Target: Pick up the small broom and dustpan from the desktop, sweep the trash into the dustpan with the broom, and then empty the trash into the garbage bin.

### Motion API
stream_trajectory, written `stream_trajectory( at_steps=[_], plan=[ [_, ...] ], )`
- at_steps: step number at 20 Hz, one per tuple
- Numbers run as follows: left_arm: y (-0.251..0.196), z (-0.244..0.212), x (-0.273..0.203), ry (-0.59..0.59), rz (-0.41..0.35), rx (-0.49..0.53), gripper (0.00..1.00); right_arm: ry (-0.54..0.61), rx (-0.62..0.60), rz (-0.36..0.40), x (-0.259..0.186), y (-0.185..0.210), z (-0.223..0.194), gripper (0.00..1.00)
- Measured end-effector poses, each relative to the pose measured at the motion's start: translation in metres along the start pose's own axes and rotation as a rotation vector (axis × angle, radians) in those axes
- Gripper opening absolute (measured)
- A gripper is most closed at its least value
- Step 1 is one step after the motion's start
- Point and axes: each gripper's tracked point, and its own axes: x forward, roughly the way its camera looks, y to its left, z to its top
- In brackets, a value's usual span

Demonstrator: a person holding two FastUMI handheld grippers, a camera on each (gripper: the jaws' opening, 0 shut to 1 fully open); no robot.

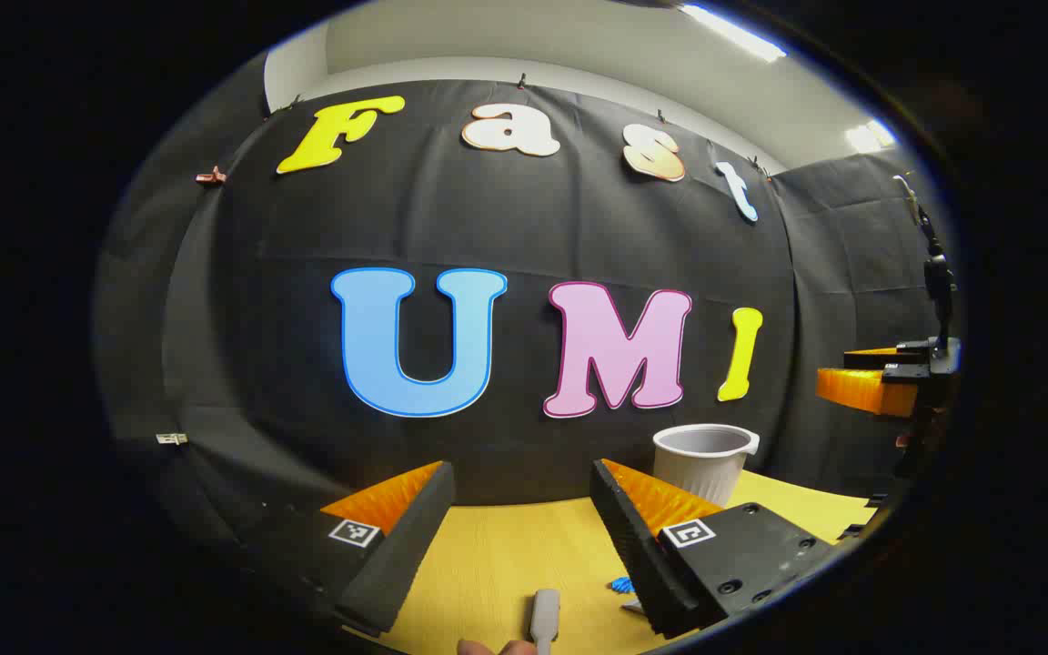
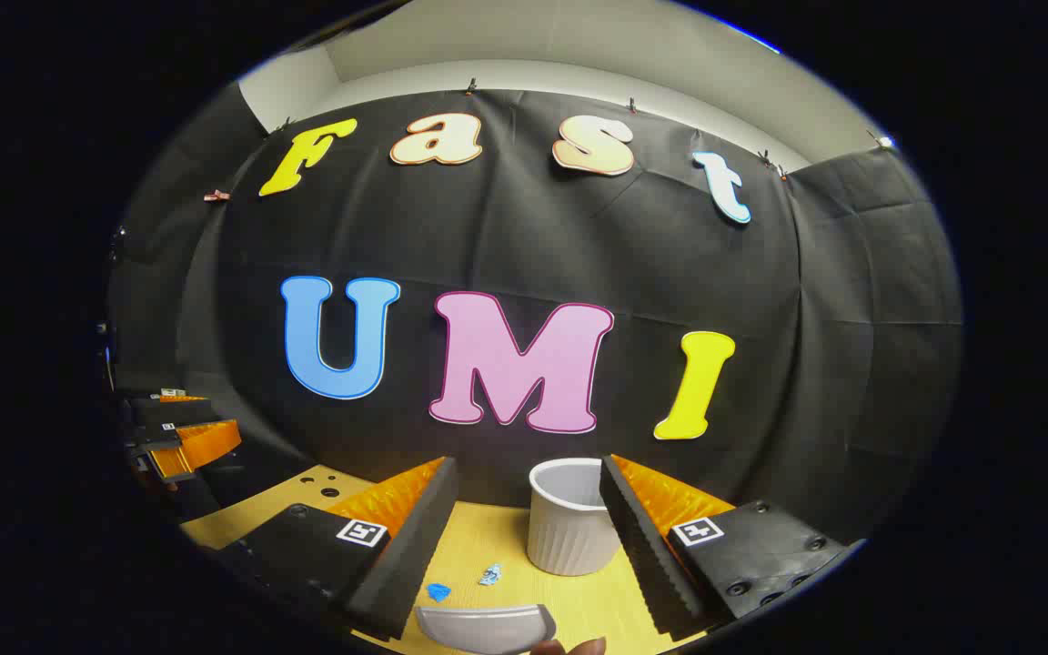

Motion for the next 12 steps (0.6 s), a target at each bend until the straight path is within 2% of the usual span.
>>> stream_trajectory(
  at_steps=[12],
  plan=[
    [-0.0047, -0.0099, 0.001, 0.02, -0.005, -0.004, 0.97, 0.018, 0.005, 0.014, -0.0018, 0.0037, -0.0084, 0.97]
  ],
)
